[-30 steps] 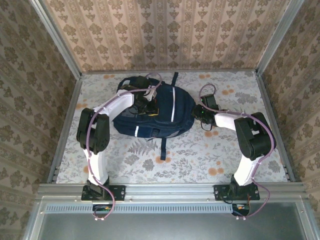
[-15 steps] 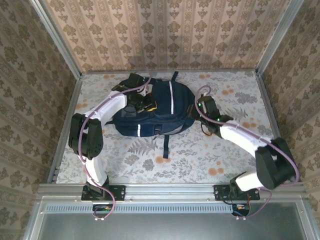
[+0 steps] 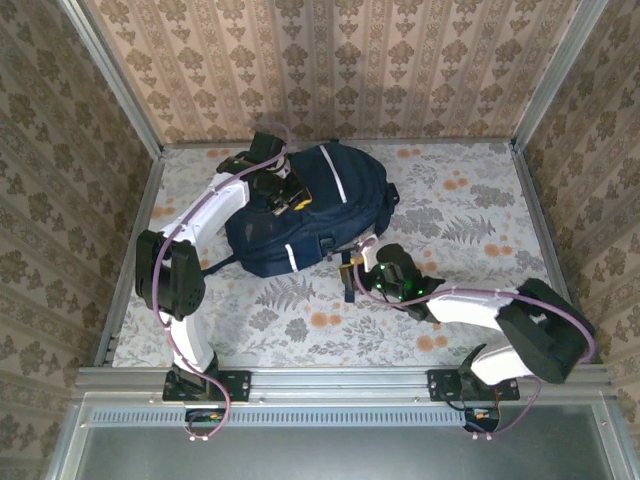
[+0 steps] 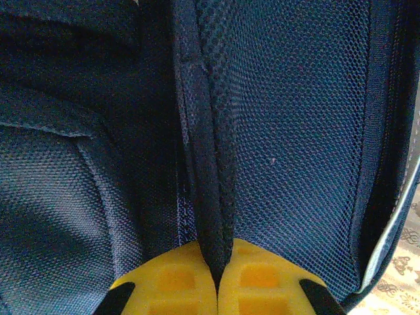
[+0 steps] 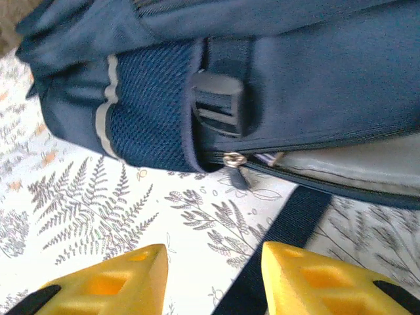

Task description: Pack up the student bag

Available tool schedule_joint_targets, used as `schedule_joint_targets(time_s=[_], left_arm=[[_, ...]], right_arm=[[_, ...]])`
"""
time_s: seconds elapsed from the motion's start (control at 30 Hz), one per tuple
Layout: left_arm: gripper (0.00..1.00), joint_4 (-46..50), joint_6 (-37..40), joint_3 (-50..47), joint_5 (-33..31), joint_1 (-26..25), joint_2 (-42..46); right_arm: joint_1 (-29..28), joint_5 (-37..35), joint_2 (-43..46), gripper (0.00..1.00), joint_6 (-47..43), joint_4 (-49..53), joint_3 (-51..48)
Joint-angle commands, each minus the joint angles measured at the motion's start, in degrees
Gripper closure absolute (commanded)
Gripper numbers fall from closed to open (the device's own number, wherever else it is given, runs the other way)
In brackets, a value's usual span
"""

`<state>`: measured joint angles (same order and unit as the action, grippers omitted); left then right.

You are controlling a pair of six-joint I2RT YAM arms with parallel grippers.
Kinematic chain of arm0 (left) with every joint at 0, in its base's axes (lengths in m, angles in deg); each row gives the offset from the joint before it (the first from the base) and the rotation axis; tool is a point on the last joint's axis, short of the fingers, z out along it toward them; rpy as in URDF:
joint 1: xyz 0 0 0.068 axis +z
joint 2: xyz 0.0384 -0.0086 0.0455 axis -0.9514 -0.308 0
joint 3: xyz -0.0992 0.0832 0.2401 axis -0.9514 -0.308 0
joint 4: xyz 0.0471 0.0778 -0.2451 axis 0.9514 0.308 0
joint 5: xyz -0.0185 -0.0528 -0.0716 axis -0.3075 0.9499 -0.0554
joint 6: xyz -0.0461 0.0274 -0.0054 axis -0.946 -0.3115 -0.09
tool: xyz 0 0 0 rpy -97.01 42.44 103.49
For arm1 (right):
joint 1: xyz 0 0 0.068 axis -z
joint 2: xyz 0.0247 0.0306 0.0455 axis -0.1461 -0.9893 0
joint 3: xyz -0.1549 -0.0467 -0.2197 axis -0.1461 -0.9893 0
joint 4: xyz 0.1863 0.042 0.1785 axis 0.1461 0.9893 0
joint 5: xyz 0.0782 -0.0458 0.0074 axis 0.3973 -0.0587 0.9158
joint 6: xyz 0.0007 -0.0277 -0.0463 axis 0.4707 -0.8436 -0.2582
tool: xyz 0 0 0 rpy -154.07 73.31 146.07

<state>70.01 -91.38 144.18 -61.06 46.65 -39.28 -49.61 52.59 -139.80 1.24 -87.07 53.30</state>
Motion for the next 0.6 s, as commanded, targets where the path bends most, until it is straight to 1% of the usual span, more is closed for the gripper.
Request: schedule_joint_targets(time_s=[0.0, 0.13, 0.2, 0.3, 0.37, 0.57], left_arm=[[1.00, -2.8, -3.4, 0.8, 1.3, 0.7, 4.3], [1.00, -4.2, -5.2, -0.4, 0.6, 0.9, 5.0], [1.00, -5.1, -6.3, -1.1, 0.6, 1.1, 4.9], [1.00, -6.8, -7.7, -1.7, 1.6, 1.1, 4.4], [1.00, -7.0, -8.1, -1.6, 1.8, 1.1, 3.9], [1.00, -7.9, -9.4, -2.3, 2.0, 1.5, 3.7]], right_arm=[[-1.3, -0.9, -6.3, 0.56, -7.3, -13.4, -0.7], [-2.4, -5.4, -13.9, 0.58, -9.2, -20.2, 0.5], [-3.2, -8.3, -16.6, 0.58, -9.8, -21.3, 1.5], [-3.9, -11.3, -20.4, 0.58, -9.6, -21.8, 3.3], [-4.2, -11.3, -22.5, 0.58, -8.9, -21.2, 4.9], [-5.1, -15.8, -26.2, 0.57, -6.7, -17.7, 9.1]])
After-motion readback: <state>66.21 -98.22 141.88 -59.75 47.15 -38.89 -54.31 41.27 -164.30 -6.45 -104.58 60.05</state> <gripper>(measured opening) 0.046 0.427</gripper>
